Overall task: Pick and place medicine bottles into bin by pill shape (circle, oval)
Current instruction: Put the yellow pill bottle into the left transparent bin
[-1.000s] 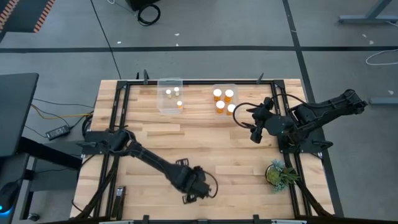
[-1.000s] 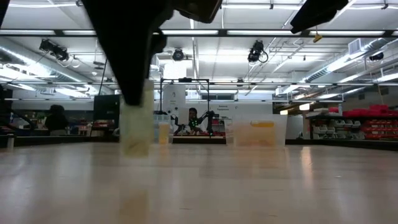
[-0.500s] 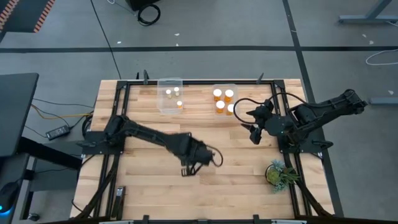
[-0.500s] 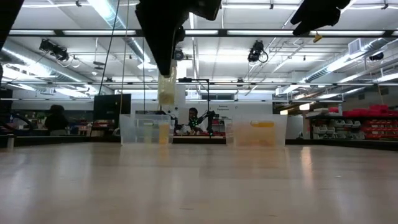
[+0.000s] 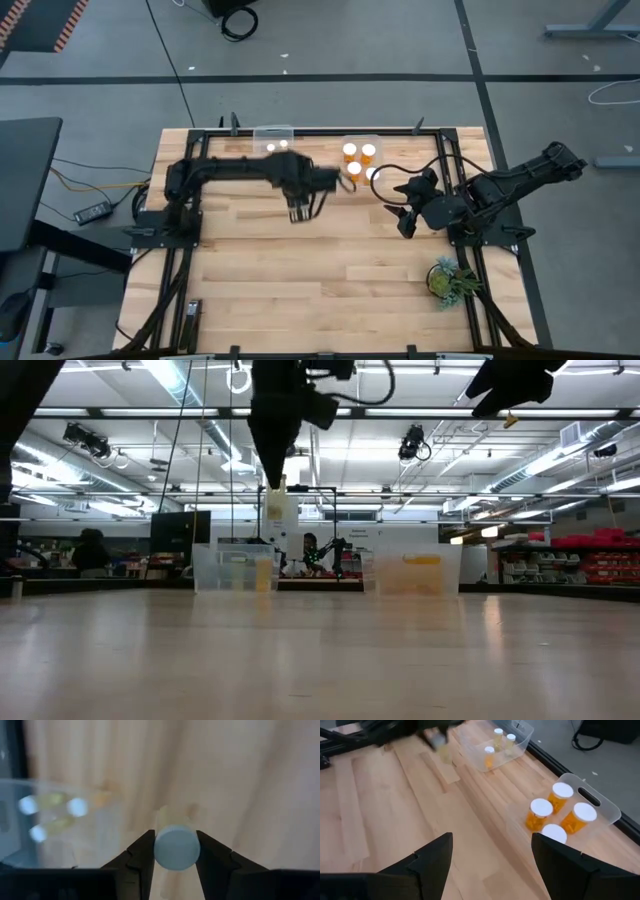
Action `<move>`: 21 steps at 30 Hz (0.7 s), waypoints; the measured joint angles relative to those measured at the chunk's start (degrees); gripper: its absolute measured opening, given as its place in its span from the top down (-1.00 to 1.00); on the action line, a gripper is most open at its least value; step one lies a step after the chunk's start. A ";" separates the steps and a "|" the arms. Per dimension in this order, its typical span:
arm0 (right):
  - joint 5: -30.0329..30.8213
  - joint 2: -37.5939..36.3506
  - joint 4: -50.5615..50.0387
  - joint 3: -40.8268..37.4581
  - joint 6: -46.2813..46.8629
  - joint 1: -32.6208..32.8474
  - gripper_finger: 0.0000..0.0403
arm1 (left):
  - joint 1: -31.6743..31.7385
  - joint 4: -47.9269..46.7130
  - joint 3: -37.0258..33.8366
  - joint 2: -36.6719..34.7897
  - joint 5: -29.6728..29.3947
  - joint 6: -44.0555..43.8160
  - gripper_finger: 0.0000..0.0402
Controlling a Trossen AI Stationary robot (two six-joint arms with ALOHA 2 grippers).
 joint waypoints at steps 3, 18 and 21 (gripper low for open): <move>0.75 0.62 0.05 0.00 0.95 0.02 -0.38 | 4.74 -0.31 0.00 0.00 -0.59 1.68 0.37; 3.19 0.95 0.14 0.00 4.61 -0.01 -0.38 | 23.90 -0.73 0.00 0.04 -0.66 4.46 0.34; 3.19 0.95 0.14 0.00 4.79 -0.01 -0.38 | 26.17 -0.75 0.00 0.06 -0.24 3.10 0.31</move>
